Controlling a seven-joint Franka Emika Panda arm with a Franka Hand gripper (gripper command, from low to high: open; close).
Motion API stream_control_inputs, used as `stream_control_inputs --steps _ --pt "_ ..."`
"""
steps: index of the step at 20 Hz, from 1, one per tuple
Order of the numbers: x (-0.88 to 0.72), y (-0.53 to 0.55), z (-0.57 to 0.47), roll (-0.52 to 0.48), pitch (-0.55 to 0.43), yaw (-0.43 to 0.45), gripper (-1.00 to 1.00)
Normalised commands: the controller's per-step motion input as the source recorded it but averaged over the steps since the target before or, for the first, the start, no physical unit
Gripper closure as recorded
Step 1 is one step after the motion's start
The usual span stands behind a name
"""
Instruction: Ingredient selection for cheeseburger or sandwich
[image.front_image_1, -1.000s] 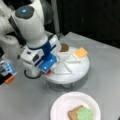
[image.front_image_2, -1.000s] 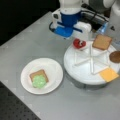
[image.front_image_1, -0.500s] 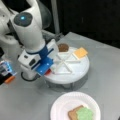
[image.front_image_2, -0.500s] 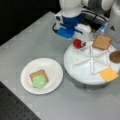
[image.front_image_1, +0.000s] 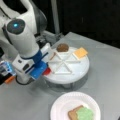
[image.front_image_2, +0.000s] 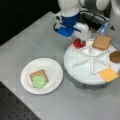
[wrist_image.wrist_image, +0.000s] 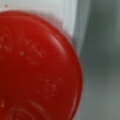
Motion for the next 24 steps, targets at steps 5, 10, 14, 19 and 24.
stream_control_inputs --steps 5,10,14,19,24 --pt "-0.13 -0.03 0.07 0.446 -0.148 -0.073 -1.00" --pt "-0.06 -0.01 0.15 0.498 -0.085 -0.116 -1.00" --pt "0.03 0.01 0.06 0.437 -0.110 -0.075 -1.00" --pt "0.06 0.05 -0.12 0.338 -0.148 -0.015 -1.00" --pt "0.04 0.04 -0.27 0.335 -0.157 0.022 -1.00"
